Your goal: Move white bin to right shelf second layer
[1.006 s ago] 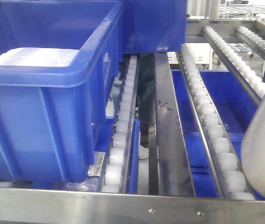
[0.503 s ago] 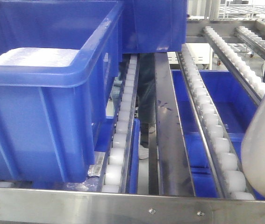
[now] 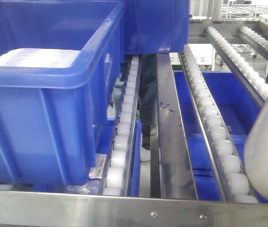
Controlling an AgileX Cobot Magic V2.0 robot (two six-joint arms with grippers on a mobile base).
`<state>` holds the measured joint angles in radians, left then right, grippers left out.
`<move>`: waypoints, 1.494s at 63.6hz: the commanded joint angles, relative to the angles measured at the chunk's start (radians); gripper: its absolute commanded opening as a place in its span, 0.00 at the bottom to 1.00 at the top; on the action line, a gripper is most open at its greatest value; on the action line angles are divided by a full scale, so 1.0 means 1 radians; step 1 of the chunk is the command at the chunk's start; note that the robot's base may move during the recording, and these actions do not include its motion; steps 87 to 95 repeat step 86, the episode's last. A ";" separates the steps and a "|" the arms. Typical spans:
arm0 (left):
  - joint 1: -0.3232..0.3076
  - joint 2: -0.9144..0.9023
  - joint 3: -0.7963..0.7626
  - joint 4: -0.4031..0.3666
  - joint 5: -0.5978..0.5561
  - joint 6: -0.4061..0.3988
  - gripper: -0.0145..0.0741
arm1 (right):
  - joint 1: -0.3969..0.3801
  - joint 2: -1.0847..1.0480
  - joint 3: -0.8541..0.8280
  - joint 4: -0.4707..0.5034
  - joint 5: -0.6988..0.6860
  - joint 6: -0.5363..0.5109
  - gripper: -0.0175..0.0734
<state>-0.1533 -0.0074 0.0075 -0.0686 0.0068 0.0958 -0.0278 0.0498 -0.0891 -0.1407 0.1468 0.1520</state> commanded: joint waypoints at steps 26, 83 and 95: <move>-0.003 -0.013 0.033 -0.005 -0.087 -0.007 0.26 | -0.006 -0.080 0.103 0.057 -0.120 0.000 0.25; -0.003 -0.013 0.033 -0.005 -0.087 -0.007 0.26 | -0.006 -0.080 0.103 0.057 -0.119 0.000 0.25; -0.003 -0.013 0.033 -0.005 -0.087 -0.007 0.26 | -0.006 -0.080 0.103 0.057 -0.119 0.000 0.25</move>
